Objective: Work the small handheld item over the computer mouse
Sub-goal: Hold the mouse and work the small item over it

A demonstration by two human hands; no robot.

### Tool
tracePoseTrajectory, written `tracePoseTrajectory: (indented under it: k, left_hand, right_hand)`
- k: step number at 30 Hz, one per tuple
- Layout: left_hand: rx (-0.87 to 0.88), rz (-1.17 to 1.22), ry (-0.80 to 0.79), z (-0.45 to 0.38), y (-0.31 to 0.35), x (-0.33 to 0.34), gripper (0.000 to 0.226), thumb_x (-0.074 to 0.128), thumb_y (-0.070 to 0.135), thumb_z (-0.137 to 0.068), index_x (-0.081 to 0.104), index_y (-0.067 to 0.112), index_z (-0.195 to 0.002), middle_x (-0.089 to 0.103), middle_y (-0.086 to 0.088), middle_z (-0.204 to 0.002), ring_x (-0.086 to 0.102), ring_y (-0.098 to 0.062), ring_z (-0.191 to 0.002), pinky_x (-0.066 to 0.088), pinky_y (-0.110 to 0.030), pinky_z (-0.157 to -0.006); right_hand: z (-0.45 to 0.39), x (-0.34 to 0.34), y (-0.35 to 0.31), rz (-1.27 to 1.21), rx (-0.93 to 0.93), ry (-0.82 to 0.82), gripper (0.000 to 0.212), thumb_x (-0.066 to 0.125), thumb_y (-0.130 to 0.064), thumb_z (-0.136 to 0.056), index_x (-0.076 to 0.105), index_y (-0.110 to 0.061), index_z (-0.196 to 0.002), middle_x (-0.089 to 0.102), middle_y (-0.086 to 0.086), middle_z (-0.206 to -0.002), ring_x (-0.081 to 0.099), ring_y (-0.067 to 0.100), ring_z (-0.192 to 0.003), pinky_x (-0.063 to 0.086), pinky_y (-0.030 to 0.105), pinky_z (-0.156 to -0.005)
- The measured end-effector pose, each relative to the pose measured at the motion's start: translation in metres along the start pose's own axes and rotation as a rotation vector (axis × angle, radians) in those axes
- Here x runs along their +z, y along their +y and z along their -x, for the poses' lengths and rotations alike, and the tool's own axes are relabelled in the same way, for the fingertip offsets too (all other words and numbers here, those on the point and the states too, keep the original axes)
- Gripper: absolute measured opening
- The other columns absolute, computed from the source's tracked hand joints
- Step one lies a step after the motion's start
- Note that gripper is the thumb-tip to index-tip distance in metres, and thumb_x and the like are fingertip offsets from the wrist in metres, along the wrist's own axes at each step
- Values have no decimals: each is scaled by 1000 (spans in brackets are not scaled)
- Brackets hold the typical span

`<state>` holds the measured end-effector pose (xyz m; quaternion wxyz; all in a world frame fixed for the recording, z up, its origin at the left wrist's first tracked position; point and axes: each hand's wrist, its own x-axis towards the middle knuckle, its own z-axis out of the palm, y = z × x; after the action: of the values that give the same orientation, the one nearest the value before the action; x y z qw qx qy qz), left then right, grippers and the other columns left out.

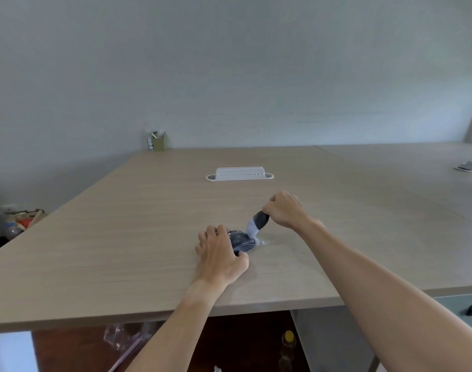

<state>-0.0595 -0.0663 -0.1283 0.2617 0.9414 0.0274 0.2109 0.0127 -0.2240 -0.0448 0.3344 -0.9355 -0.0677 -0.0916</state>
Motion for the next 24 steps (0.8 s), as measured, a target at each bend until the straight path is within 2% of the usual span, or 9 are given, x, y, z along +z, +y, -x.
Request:
tracePoseTrajectory:
  k: [4, 5, 7, 9, 11, 14, 18, 20, 24]
  left_hand:
    - [-4, 14, 11, 1, -1, 1, 42, 60, 34, -75, 46, 17, -111, 39, 2, -108, 38, -23, -110, 32, -31, -91]
    - [-8, 25, 12, 1, -1, 1, 43, 60, 35, -76, 46, 17, -112, 38, 2, -108, 39, -23, -110, 32, -31, -91]
    - [-12, 48, 8, 1, 0, 0, 46, 61, 36, -76, 46, 18, -116, 40, 2, -111, 40, -23, -111, 32, -30, -93]
    - [-15, 51, 6, 1, 1, -1, 47, 62, 37, -76, 46, 18, -117, 40, 1, -112, 41, -22, -110, 33, -30, -93]
    - [-25, 55, 11, 1, 1, -1, 47, 62, 40, -76, 45, 18, -115, 41, 1, -111, 42, -23, -109, 35, -30, -93]
    - [-35, 64, 23, 1, 1, -2, 51, 65, 45, -76, 45, 19, -115, 40, 1, -108, 45, -25, -107, 38, -32, -93]
    - [-23, 60, 10, 2, 1, -2, 51, 65, 52, -76, 47, 23, -114, 38, 1, -102, 46, -25, -105, 38, -31, -91]
    - [-16, 65, 0, 3, 2, -3, 47, 65, 53, -76, 51, 25, -112, 40, 0, -101, 46, -25, -105, 39, -31, -91]
    - [-9, 76, -7, 4, 2, -5, 49, 66, 54, -75, 52, 33, -117, 42, 1, -103, 46, -23, -106, 39, -31, -91]
  right_hand:
    - [4, 8, -6, -376, 86, -152, 32, 55, -5, -76, 35, -14, -52, 34, 4, -53, 34, 21, -45, 28, 29, -46]
    - [5, 11, -7, -384, 83, -190, 33, 54, -3, -76, 35, -14, -52, 33, 3, -54, 32, 20, -42, 28, 28, -45]
    - [7, 14, -6, -249, 43, -200, 36, 52, -1, -77, 31, -14, -50, 30, 4, -51, 30, 20, -44, 25, 26, -45]
    - [8, 10, -4, -22, -5, -129, 39, 50, 0, -80, 30, -12, -50, 30, 4, -51, 30, 23, -51, 21, 28, -44]
    - [8, 2, -3, 90, -26, -46, 39, 49, 1, -82, 30, -11, -50, 31, 5, -53, 30, 24, -58, 19, 27, -43]
    - [7, 0, -5, -6, -30, 0, 34, 51, -3, -79, 30, -9, -52, 30, 6, -55, 30, 24, -62, 22, 30, -46]
    - [13, 10, -13, -299, -19, -165, 11, 55, -12, -70, 47, -9, -62, 38, 10, -66, 35, 21, -57, 30, 35, -57]
    - [13, 13, -11, -254, -29, -172, 12, 55, -10, -72, 47, -9, -63, 37, 10, -67, 33, 22, -59, 28, 34, -57]
    - [8, 7, -1, -28, -48, -22, 30, 51, -2, -77, 33, -8, -54, 30, 6, -57, 26, 22, -57, 19, 29, -46]
